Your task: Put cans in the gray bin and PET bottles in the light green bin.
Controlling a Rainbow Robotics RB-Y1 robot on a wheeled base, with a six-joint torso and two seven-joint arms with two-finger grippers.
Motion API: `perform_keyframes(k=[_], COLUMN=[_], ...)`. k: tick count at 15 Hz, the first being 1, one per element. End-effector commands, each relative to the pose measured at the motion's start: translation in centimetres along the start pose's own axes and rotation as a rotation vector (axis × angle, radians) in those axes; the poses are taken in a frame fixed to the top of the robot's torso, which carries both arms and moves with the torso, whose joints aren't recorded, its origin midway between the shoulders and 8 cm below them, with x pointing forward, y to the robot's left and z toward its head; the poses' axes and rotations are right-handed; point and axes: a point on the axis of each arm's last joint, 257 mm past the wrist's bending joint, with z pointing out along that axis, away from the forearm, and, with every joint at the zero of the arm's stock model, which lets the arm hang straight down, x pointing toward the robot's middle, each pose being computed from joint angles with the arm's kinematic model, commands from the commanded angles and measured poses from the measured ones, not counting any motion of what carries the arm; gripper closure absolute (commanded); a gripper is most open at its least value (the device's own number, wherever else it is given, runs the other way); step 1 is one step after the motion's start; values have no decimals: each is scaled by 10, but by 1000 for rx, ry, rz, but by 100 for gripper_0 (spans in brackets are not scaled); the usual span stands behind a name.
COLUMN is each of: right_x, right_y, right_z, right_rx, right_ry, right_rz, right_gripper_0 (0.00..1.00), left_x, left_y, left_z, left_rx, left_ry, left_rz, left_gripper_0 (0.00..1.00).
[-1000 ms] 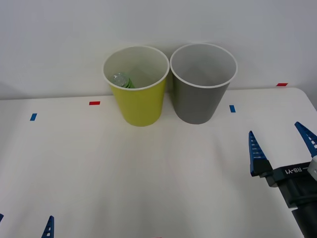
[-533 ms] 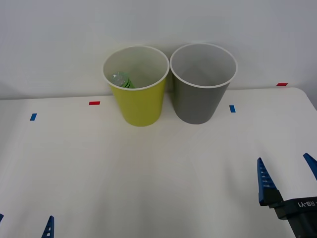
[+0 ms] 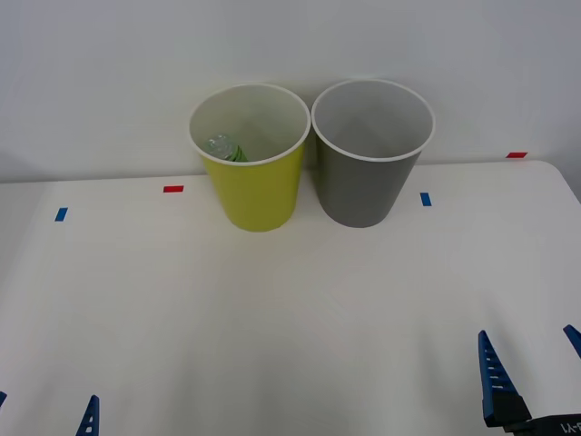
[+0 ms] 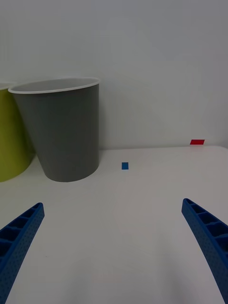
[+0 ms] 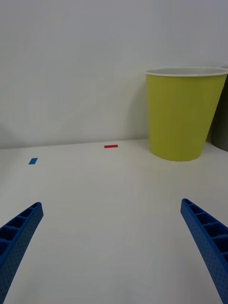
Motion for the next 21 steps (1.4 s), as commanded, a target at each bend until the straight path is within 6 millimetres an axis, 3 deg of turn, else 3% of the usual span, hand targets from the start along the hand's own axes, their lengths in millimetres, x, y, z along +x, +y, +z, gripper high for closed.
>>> perform_keyframes(k=[1, 21], right_x=[3, 4], right_y=[4, 7], right_z=[-9, -9], right_rx=[-12, -21], right_ry=[13, 16], right_rz=[5, -7], right_gripper_0=[0, 0], left_x=[0, 0], left_y=[0, 0], left_z=[0, 0], left_rx=[0, 0], left_ry=[0, 0], left_rz=[0, 0], left_gripper_0=[0, 0])
